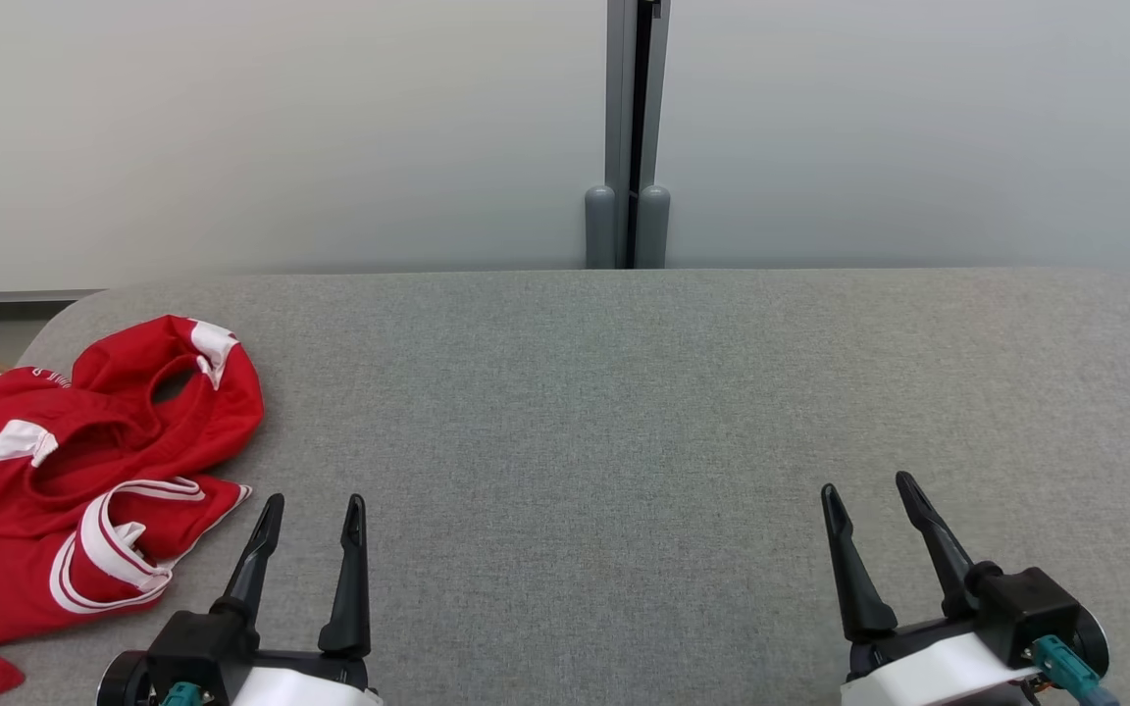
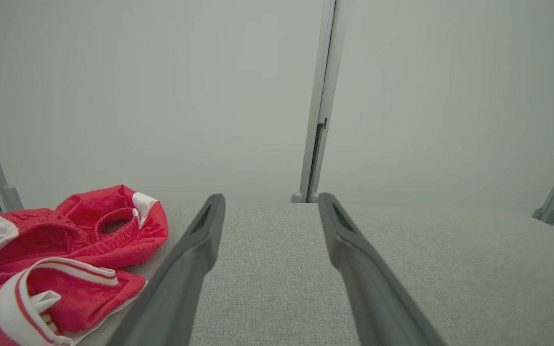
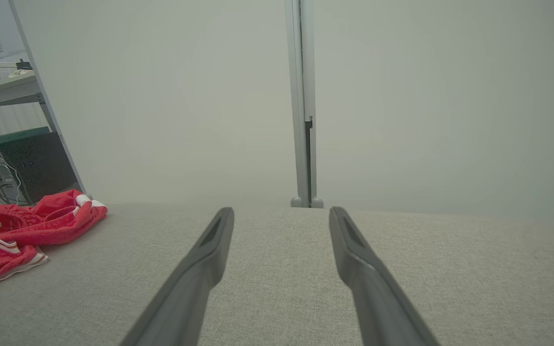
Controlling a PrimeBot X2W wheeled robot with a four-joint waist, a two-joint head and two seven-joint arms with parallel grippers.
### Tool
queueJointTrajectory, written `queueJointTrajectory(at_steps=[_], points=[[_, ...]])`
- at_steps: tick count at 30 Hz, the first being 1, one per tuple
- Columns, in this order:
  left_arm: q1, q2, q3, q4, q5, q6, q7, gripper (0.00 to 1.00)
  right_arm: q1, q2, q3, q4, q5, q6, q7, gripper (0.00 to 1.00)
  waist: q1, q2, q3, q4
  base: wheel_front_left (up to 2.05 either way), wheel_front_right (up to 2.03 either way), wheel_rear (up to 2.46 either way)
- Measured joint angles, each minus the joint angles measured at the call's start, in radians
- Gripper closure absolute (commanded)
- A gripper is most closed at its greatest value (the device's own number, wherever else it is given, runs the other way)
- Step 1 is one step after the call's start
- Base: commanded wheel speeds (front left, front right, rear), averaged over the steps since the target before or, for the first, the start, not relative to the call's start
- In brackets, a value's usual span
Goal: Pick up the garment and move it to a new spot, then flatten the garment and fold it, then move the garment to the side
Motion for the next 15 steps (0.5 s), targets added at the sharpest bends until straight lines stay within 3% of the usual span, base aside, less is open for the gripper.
queueJointTrajectory(at_steps=[15], points=[[0.014,0.001,-0.014,0.014,0.092,-0.002,-0.025,0.0,0.0,-0.001,0.027,0.004,-0.107,0.0,-0.023,0.0,0.0,0.0,-0.013,0.0,0.0,0.0,0.0]])
